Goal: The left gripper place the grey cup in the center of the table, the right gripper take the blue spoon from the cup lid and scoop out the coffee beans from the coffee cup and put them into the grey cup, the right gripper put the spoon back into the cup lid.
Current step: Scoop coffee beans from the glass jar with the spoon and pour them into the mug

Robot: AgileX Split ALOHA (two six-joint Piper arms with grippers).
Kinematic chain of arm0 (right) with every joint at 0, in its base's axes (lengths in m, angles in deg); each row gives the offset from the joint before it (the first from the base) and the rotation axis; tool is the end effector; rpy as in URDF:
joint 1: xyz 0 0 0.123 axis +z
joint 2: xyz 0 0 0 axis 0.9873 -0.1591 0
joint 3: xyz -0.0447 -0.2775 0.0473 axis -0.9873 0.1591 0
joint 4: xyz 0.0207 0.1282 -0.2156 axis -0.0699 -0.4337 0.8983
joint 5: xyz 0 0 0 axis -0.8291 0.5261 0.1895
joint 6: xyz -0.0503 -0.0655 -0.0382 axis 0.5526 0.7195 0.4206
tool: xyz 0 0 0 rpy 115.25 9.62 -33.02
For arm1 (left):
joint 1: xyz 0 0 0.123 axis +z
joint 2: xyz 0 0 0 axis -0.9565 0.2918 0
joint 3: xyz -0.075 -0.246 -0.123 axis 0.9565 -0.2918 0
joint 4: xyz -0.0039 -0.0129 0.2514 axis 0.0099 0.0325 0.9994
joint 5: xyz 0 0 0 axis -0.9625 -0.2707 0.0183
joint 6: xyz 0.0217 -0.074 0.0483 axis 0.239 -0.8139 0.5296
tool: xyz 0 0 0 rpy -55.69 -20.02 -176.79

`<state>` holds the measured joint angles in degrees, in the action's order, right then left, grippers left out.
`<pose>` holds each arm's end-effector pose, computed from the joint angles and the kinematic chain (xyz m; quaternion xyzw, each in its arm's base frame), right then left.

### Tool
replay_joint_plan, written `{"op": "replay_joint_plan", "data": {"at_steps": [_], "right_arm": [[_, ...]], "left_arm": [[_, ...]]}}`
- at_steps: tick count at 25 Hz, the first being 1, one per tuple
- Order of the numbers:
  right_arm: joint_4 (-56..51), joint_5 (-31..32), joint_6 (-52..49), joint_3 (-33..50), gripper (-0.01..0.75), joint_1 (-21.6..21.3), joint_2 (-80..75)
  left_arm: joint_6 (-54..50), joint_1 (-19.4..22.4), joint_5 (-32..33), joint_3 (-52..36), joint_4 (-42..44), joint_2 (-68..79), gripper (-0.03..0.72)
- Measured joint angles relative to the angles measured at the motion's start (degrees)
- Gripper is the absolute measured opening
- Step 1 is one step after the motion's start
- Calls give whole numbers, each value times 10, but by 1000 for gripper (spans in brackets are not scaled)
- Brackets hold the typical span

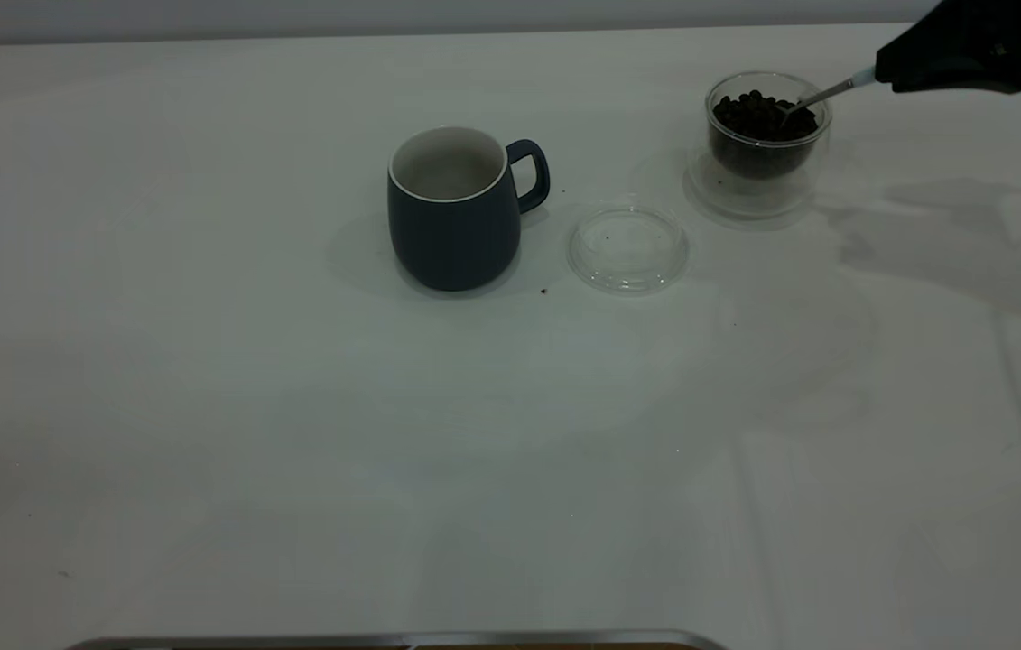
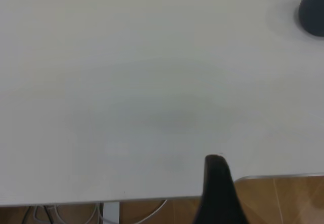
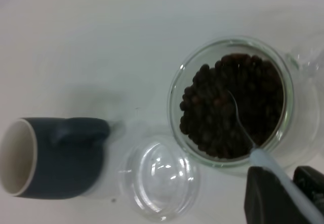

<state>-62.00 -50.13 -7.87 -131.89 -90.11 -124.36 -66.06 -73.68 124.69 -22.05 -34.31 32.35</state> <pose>0.3961 -0.0075 0.0708 0.0336 0.9127 0.3084 0.2660 -0.0089 -0.0023 0.2665 0.0164 0.8718 -0.0110 0.4895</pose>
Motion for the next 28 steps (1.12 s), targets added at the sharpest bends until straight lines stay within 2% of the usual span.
{"op": "replay_joint_plan", "data": {"at_steps": [10,22,28], "right_arm": [[-55,114,-21,0,107,-55,-48],[-102,178,-56,0,107,-75,-88],[-116,231,-64,0,107,-81,-89]], "left_arm": [[0,0,0,0,0,0,592],[0,0,0,0,0,0,592],[1,0,0,0,0,0,592]]}}
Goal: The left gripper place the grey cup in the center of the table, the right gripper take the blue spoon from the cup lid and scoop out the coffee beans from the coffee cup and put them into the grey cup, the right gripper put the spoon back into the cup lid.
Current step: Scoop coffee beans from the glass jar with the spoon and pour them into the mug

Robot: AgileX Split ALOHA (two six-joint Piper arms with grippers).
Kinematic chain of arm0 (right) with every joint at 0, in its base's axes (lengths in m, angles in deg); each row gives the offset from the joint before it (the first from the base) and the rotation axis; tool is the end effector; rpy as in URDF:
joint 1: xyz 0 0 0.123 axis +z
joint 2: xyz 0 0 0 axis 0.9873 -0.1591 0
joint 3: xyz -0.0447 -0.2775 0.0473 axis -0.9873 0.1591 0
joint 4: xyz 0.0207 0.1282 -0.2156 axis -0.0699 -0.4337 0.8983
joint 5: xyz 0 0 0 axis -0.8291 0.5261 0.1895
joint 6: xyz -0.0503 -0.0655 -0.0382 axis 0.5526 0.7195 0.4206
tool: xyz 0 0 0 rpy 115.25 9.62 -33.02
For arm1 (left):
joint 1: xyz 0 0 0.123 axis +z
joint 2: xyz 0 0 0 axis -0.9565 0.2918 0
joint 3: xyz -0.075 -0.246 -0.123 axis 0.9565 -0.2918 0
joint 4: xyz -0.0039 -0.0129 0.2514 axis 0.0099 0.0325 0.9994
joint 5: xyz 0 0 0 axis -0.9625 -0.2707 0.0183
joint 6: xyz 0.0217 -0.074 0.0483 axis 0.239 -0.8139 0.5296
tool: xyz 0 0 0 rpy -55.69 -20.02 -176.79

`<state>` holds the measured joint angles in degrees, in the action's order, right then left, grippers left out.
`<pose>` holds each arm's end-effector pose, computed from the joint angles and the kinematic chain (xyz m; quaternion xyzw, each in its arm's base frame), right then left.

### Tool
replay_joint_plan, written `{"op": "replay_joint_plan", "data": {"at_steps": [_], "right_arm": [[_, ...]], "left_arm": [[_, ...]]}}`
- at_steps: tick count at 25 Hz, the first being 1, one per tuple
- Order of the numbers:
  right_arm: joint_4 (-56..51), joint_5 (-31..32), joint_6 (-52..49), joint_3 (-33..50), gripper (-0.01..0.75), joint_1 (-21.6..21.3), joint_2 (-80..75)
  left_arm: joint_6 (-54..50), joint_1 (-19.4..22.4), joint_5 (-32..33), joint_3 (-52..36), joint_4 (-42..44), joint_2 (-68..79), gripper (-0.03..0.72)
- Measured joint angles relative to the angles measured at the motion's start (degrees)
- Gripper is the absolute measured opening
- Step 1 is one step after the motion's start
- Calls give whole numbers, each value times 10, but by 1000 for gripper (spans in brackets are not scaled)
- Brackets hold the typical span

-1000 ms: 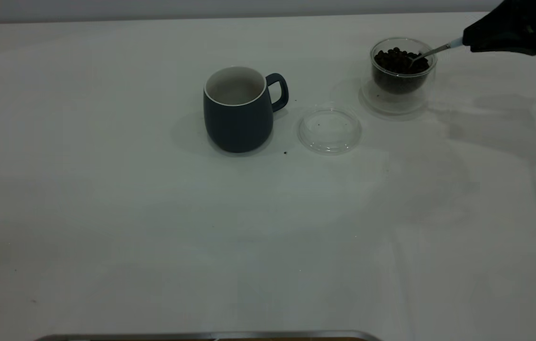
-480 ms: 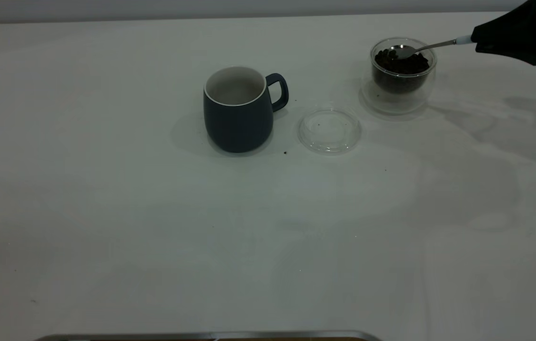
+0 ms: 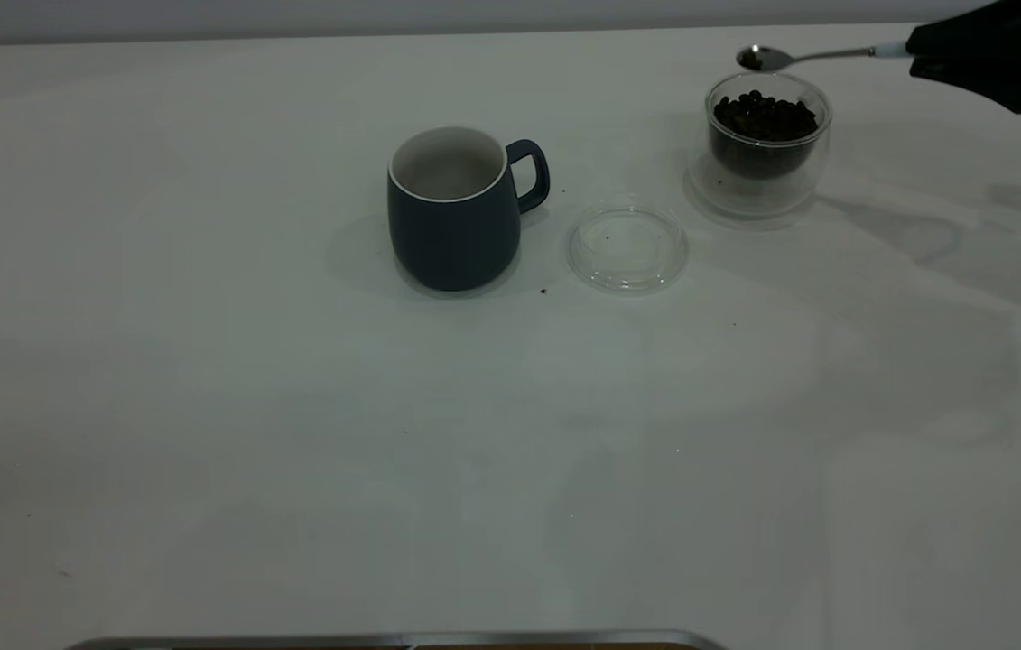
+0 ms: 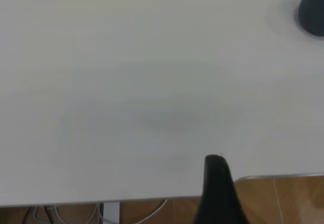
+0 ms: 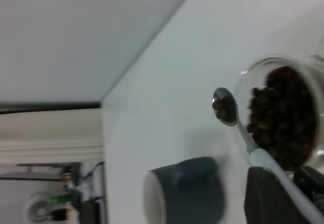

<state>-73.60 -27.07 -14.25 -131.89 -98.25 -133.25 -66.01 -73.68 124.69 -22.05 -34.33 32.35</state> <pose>0.3876 -0.0389 0.0425 0.1959 0.8063 0.5082 0.2307 -0.0089 -0.0023 0.2665 0.0168 0.8718 -0.0110 0.4895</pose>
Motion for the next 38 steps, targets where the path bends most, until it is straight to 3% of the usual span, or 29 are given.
{"op": "replay_joint_plan", "data": {"at_steps": [7,15,22,38], "right_arm": [[3,5,-2,0,107,0,0],[34,-109,-3,0,107,9,0],[41,-169,-5,0,107,32,28],[84,-144,-128,0,107,43,32]], "left_arm": [[1,0,0,0,0,0,592],[1,0,0,0,0,0,592],[1,0,0,0,0,0,592],[-1,0,0,0,0,0,592]]}}
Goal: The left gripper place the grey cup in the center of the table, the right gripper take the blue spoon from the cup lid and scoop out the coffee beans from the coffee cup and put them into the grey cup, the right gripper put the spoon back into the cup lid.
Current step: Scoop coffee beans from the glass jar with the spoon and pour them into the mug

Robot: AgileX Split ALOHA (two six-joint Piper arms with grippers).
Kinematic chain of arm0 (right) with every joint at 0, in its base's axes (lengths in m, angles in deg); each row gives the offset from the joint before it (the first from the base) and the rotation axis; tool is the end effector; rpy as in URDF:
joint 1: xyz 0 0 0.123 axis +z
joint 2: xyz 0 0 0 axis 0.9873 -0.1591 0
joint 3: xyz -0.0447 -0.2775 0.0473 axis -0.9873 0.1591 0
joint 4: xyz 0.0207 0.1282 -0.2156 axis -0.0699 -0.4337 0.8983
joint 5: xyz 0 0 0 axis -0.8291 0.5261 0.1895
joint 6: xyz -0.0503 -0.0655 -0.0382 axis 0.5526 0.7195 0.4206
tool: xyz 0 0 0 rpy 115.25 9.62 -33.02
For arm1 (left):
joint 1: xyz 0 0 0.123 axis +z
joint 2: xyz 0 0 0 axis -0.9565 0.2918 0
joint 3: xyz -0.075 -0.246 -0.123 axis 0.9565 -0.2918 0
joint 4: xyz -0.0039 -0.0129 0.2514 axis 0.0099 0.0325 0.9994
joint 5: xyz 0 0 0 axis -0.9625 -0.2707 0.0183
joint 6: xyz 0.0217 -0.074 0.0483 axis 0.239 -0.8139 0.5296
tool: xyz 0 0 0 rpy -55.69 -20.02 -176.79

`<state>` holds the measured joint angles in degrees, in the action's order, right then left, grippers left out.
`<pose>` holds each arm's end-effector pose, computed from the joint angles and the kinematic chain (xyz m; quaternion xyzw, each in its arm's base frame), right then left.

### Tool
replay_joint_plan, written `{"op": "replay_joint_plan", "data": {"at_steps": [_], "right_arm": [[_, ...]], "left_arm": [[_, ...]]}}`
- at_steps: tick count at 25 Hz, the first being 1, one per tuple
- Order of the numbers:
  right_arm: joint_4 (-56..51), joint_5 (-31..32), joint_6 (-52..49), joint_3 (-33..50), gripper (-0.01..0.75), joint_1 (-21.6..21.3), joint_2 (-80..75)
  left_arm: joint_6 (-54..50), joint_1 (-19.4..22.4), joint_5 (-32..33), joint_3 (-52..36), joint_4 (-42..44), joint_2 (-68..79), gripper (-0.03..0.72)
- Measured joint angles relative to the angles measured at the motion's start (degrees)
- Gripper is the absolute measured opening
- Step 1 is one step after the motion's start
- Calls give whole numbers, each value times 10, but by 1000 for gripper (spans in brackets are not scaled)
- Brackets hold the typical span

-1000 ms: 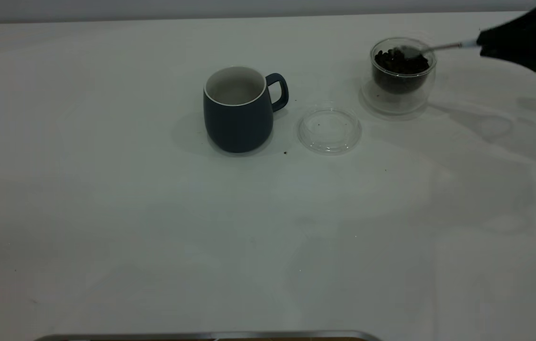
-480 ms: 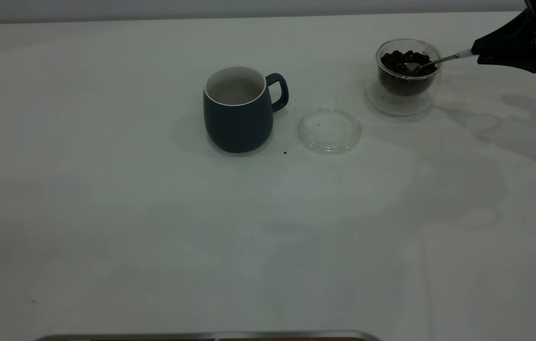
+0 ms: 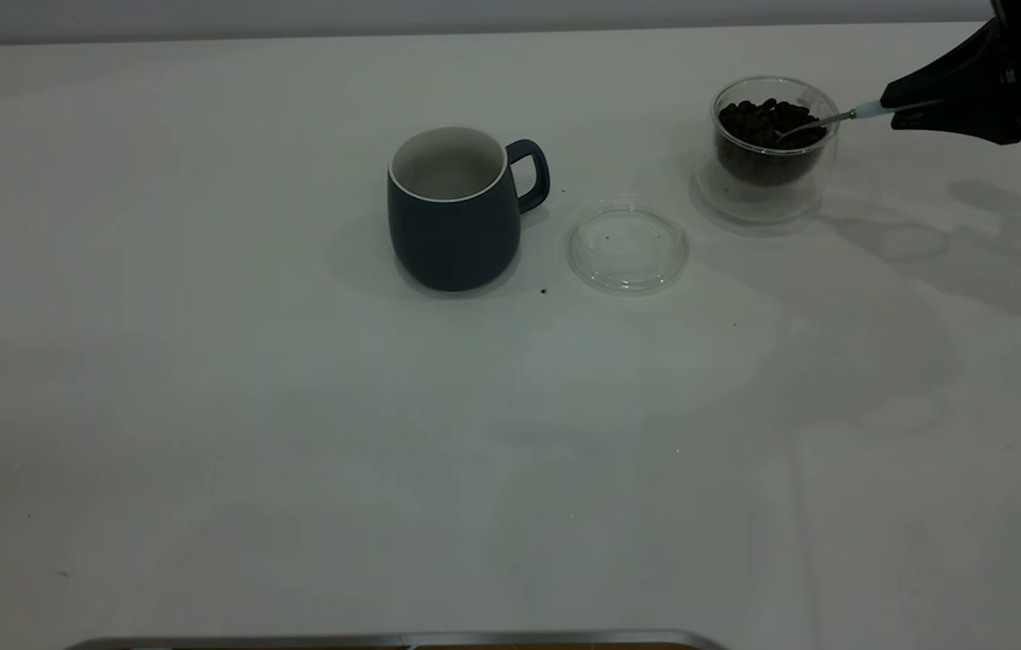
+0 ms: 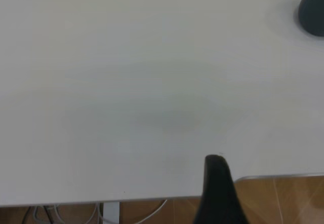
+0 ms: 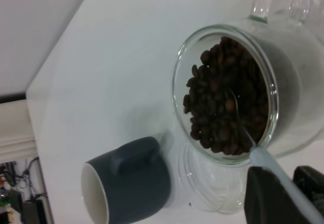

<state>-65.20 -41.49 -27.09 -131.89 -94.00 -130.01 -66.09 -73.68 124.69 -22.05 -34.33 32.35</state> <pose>0.3887 -0.0226 0.0422 0.2320 0.8634 0.4145 0.1700 -0.0089 -0.0023 0.2665 0.0162 0.8718 -0.0113 0.4895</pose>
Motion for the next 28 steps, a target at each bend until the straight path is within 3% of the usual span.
{"op": "replay_joint_plan", "data": {"at_steps": [28], "right_arm": [[-46,88,-15,0,106,-45,-33]], "left_arm": [[1,0,0,0,0,0,592]]}}
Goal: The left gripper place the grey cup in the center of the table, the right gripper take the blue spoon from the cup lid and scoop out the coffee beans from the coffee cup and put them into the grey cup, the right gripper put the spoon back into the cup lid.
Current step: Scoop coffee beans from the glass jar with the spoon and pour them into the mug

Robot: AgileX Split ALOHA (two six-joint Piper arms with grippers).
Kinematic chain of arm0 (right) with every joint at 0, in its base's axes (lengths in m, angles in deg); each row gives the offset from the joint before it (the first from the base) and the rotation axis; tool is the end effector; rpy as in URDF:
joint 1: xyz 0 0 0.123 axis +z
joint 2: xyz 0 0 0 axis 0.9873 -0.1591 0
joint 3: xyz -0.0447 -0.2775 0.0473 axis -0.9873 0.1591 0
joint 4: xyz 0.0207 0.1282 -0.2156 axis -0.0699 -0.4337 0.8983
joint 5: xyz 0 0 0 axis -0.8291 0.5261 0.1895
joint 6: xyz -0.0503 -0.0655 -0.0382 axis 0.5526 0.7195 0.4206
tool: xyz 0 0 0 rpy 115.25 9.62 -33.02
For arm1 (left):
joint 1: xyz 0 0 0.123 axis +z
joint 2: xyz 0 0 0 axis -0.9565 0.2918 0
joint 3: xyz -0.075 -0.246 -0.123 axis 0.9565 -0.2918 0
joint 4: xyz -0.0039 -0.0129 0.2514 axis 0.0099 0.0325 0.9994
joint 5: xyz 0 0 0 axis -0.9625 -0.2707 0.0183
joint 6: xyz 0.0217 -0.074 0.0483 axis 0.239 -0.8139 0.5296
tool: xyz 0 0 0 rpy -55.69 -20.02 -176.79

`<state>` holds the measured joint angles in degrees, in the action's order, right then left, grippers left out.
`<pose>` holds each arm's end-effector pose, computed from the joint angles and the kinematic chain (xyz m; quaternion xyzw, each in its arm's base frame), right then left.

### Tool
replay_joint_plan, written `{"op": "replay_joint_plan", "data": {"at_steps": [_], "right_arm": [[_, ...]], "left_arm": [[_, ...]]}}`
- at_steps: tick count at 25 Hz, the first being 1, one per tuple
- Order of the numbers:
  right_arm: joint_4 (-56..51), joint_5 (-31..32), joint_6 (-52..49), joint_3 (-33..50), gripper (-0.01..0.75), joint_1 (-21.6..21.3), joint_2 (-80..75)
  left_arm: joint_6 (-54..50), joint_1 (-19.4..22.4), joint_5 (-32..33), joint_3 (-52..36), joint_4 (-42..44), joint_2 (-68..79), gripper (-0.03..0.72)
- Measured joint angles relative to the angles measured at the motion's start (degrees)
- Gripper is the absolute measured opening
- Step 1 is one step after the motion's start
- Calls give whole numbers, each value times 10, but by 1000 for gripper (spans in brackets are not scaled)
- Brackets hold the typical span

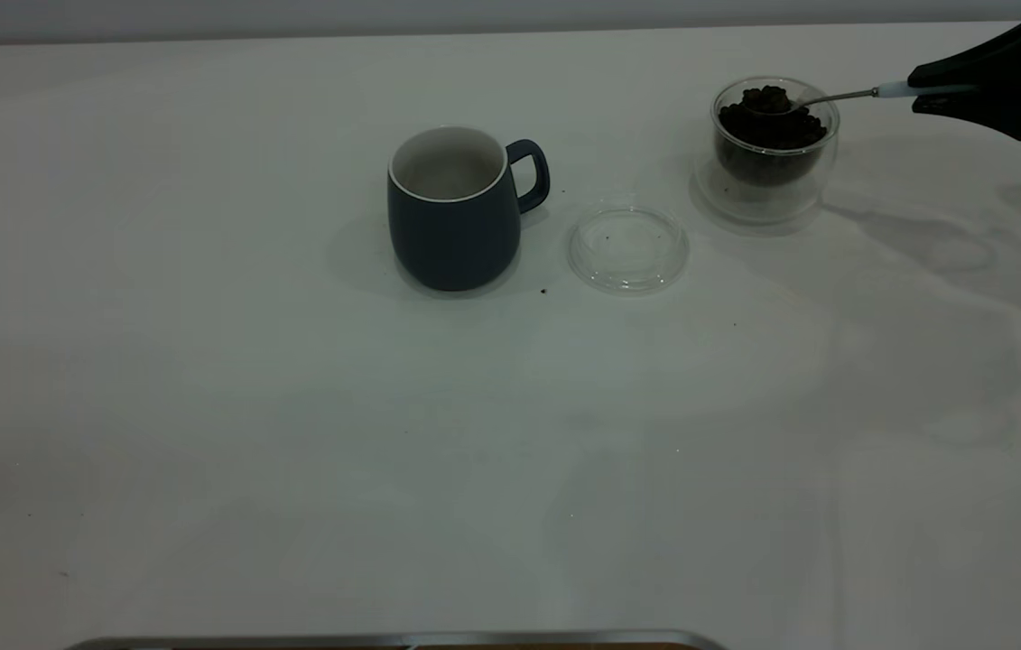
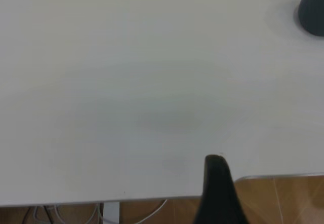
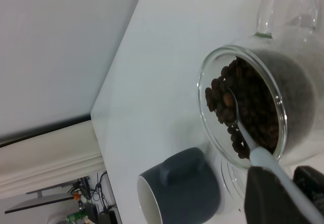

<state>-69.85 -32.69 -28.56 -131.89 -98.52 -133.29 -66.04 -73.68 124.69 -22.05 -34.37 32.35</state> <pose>0.3843 -0.0439 0.0329 0.2927 0.8086 0.4850 0.1589 -0.0089 -0.0024 0.2665 0.0166 0.8718 -0.0114 0.4895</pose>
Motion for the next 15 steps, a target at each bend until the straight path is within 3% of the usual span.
{"op": "replay_joint_plan", "data": {"at_steps": [15], "right_arm": [[2,50,31,0,106,-2,0]], "left_arm": [[1,0,0,0,0,0,592]]}}
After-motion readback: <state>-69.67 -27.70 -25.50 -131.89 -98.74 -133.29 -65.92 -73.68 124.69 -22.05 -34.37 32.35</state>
